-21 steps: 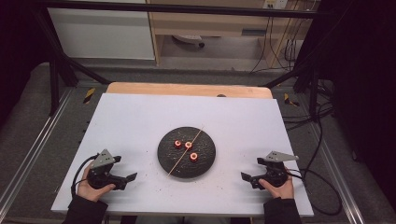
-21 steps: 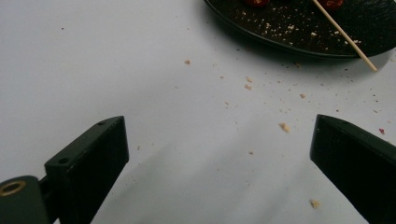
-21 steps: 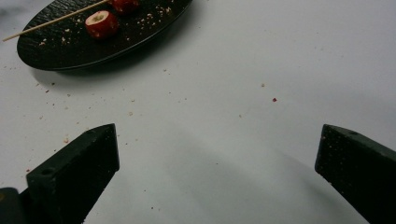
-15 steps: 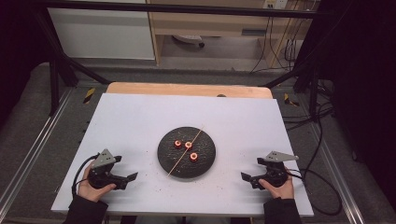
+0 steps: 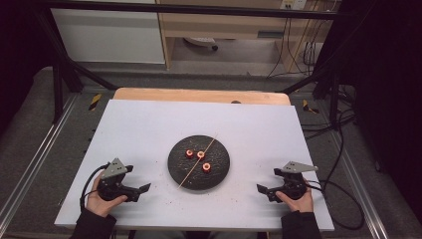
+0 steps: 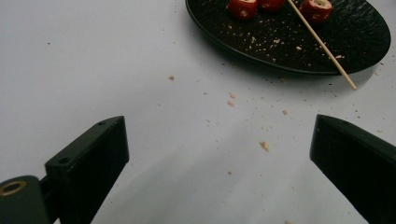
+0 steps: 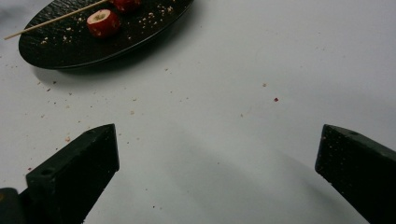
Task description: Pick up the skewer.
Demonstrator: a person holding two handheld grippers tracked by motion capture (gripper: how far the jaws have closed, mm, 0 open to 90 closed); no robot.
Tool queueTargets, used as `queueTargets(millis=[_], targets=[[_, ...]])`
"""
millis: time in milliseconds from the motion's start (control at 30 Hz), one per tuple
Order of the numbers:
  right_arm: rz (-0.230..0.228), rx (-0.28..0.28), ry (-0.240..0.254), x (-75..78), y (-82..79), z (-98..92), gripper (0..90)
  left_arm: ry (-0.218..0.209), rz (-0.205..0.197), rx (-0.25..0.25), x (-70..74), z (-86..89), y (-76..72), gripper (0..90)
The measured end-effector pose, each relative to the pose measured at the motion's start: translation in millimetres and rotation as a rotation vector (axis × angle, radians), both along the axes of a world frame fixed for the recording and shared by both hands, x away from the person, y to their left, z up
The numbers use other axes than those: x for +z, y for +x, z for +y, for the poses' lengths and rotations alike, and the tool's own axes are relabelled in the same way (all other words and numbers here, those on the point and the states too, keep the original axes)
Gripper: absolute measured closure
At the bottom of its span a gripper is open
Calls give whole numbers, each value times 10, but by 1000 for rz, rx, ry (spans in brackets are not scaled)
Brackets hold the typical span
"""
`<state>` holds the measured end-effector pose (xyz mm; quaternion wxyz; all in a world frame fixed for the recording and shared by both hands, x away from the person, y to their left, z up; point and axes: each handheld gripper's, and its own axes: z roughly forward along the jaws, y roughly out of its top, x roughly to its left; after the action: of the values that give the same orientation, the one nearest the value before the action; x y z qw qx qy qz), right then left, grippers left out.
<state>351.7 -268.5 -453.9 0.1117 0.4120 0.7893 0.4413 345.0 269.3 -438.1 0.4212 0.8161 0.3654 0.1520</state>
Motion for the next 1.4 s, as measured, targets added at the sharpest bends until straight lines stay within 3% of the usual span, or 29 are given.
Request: queueTargets(millis=[867, 1200, 1400], targets=[[-3, -12, 3, 3, -6, 0, 5, 27, 4, -15, 181, -440, -15, 41], [-3, -13, 2, 3, -8, -2, 5, 61, 8, -5, 299, -651, 54, 45], [-5, -13, -1, -3, -2, 3, 5, 76, 7, -14, 376, -871, 129, 50]])
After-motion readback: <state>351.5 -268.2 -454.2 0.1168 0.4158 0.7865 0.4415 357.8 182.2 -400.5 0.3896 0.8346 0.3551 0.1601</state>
